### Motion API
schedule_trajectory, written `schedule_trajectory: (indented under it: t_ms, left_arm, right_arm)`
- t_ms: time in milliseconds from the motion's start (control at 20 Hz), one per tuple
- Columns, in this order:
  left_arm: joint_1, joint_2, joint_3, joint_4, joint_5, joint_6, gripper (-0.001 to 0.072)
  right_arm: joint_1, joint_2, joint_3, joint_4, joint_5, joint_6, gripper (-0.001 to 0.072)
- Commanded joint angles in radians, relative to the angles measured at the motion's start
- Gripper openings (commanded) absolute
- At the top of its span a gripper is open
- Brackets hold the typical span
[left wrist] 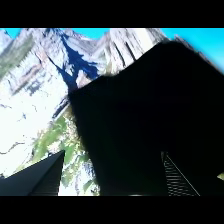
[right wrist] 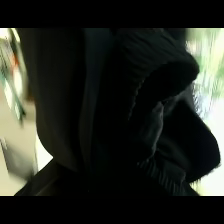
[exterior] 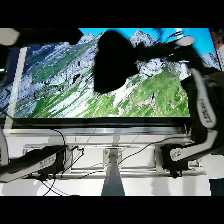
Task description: Fold the clothes and pants, and hang the long-sleeved shirts on hangers.
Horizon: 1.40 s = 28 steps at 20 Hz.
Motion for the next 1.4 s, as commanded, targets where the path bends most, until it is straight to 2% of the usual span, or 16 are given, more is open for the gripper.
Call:
schedule_trajectory:
  t_ms: [0,200,400,450,600,750,950,1000,1050,1100,1150,1350]
  left_arm:
    - [0.032,0.097,0.000,0.031,-0.027,0.001,0.0693]
    - [0.033,0.132,0.000,0.037,-0.027,0.000,0.0693]
    - [0.033,0.133,0.000,0.038,-0.027,0.000,0.0693]
    - [0.033,0.132,0.000,0.046,-0.026,0.000,0.0693]
    - [0.033,0.130,0.000,0.059,-0.026,0.000,0.0694]
    - [0.033,0.130,0.000,0.058,-0.026,0.000,0.0694]
    - [0.033,0.130,0.000,0.058,-0.026,0.000,0.0694]
    - [0.033,0.130,0.000,0.058,-0.026,0.000,0.0694]
    - [0.033,0.130,0.000,0.058,-0.026,0.000,0.0694]
    - [0.033,0.130,0.000,0.058,-0.026,0.000,0.0694]
    - [0.033,0.130,0.000,0.058,-0.026,0.000,0.0694]
    - [0.033,0.130,0.000,0.058,-0.026,0.000,0.0694]
  right_arm:
    - [-0.220,0.214,0.001,0.044,0.010,0.101,0.0021]
    - [-0.551,0.433,0.000,-0.039,0.006,0.206,0.0022]
    - [-0.898,0.595,0.000,-0.440,0.040,0.492,0.0022]
    - [-0.981,0.623,0.000,-0.555,0.069,0.538,0.0022]
    - [-1.196,0.661,0.000,-0.844,0.188,0.546,0.0022]
    - [-1.318,0.658,-0.010,-1.044,0.360,0.546,0.0022]
    - [-1.339,0.660,-0.012,-1.009,0.372,0.585,0.0022]
    - [-1.339,0.660,-0.012,-1.011,0.367,0.596,0.0062]
    - [-1.340,0.660,-0.012,-1.012,0.360,0.619,0.0280]
    - [-1.339,0.660,-0.012,-1.010,0.360,0.646,0.0602]
    - [-1.339,0.660,-0.012,-1.009,0.360,0.649,0.0708]
    - [-1.339,0.660,-0.012,-0.996,0.349,0.649,0.0692]
